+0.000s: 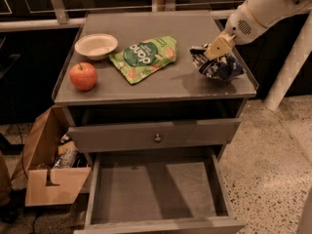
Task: Place blue chip bag into middle drawer
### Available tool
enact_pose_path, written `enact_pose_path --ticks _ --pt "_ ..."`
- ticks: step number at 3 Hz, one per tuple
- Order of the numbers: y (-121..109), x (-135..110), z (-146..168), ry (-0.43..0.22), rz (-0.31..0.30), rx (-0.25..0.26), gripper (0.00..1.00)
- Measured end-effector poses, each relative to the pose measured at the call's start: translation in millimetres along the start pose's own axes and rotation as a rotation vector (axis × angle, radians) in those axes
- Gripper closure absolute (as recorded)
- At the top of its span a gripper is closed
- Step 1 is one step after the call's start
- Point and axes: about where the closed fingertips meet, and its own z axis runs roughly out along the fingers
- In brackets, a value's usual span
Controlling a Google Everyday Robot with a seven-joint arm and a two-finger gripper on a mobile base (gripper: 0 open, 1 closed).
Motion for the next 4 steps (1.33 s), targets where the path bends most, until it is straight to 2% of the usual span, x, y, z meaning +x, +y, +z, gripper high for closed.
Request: enact_pose_path --ticks 1,2,3,4 --pt "0.1 0.0 -0.1 0.000 0.000 0.000 1.00" --pt "6.0 2.1 -11.1 0.010 -0.025 0.024 1.00" --pt "21.6 15.3 -33.4 0.012 -0.012 0.059 1.00" --pt "63.0 53.5 -57.2 0.020 0.031 0.050 1.00"
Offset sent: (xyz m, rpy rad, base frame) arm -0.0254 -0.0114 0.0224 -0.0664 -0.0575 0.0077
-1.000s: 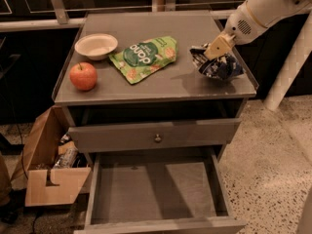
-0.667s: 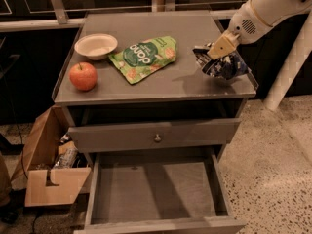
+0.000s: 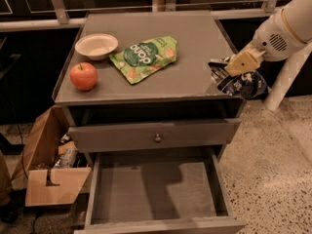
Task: Place blue chip bag into middle drawer
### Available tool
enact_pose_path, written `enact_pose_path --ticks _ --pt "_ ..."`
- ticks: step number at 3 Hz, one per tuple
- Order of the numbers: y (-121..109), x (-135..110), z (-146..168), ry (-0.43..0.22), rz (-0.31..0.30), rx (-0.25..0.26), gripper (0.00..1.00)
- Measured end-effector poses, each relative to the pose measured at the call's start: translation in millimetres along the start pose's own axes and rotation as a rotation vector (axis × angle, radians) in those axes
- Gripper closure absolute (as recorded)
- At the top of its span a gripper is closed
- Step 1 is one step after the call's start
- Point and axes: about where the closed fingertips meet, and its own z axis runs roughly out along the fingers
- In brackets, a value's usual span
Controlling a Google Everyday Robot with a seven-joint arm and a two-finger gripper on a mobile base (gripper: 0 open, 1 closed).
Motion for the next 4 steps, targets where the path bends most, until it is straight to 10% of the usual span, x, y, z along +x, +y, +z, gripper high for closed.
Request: enact_pose_path --ticks 4 --pt "32.6 63.8 -30.6 0.049 0.113 0.056 1.00"
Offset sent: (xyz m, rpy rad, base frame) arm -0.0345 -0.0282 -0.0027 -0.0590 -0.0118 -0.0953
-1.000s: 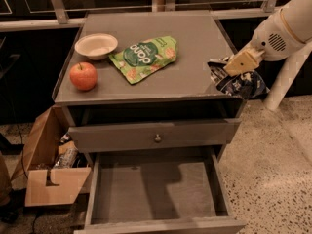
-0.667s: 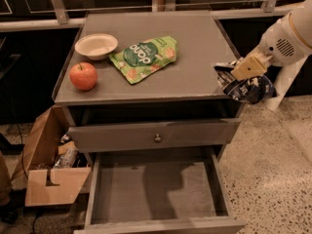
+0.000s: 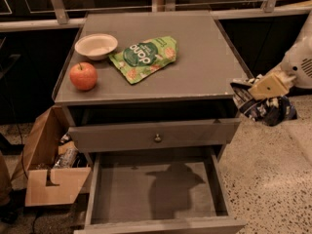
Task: Place blue chip bag into middle drawer
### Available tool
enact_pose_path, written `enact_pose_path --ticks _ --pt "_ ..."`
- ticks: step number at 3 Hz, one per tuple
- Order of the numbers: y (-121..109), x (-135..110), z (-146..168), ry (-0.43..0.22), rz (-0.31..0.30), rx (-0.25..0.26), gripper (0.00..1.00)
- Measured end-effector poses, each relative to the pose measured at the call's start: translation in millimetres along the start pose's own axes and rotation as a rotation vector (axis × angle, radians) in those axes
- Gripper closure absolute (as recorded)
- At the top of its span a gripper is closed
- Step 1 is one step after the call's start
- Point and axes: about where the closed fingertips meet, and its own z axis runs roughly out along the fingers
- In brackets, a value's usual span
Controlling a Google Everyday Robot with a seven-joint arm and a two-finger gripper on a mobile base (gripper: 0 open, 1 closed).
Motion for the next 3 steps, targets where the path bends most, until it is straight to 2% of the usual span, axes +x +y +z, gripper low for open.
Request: enact_pose_path --ticks 1,2,3 --pt "16.4 24.8 0.1 0.023 0.027 -0.037 1.00" --pt "16.4 24.8 0.1 0.023 0.027 -0.037 1.00" --pt "29.6 51.0 7.8 0.064 0.065 -0.053 1.00"
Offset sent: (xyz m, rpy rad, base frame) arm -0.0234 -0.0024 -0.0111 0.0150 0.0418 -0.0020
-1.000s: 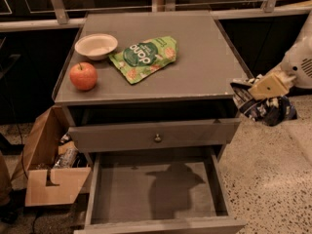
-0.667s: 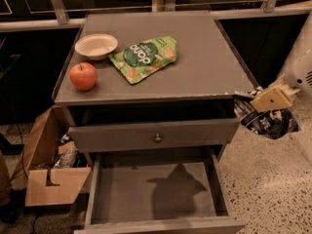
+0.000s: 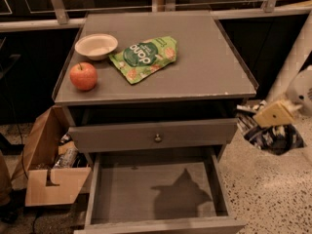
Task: Place blue chip bag into middle drawer
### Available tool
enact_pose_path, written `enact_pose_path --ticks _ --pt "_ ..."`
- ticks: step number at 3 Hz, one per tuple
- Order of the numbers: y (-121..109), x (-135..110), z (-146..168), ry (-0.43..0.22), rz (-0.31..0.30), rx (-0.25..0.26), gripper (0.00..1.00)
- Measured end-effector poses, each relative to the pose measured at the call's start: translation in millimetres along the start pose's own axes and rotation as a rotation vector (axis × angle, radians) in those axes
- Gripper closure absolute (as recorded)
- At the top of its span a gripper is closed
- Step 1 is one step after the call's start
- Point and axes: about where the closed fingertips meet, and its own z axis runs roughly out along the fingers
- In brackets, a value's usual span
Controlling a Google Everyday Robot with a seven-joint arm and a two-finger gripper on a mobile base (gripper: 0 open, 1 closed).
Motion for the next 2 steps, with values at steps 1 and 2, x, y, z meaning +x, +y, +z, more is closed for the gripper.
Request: enact_pose_path --ticks 1,2 --pt "25.2 29.4 14.4 0.059 0.024 -0.038 1.00" --pt "48.7 54.5 30.5 0.111 0.048 -0.098 1.00"
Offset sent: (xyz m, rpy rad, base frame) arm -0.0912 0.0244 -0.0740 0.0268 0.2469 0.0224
